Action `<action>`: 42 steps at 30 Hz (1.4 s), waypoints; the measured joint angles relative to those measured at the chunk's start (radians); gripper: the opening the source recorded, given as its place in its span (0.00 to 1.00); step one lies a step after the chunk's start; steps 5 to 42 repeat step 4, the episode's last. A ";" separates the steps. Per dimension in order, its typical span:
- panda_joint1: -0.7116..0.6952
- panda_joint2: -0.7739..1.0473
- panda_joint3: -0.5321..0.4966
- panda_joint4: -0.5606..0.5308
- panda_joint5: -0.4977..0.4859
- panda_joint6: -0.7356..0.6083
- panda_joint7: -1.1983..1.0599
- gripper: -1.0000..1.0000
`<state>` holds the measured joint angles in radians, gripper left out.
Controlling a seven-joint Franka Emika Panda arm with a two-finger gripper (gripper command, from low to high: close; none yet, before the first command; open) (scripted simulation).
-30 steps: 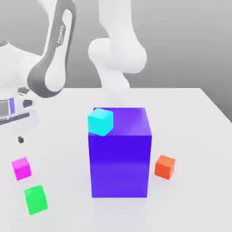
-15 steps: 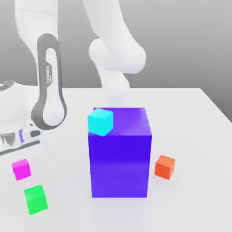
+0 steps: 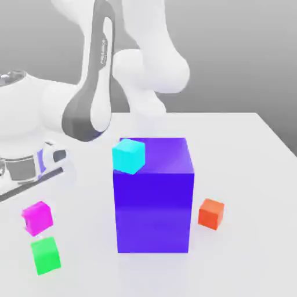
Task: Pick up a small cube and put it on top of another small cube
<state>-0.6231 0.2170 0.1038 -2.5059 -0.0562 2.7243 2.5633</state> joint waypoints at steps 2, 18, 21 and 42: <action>0.008 0.053 -0.008 0.004 -0.014 0.048 0.010 1.00; 0.008 0.053 -0.008 0.004 -0.014 0.048 0.010 1.00; 0.008 0.053 -0.008 0.004 -0.014 0.048 0.010 1.00; 0.008 0.053 -0.008 0.004 -0.014 0.048 0.010 1.00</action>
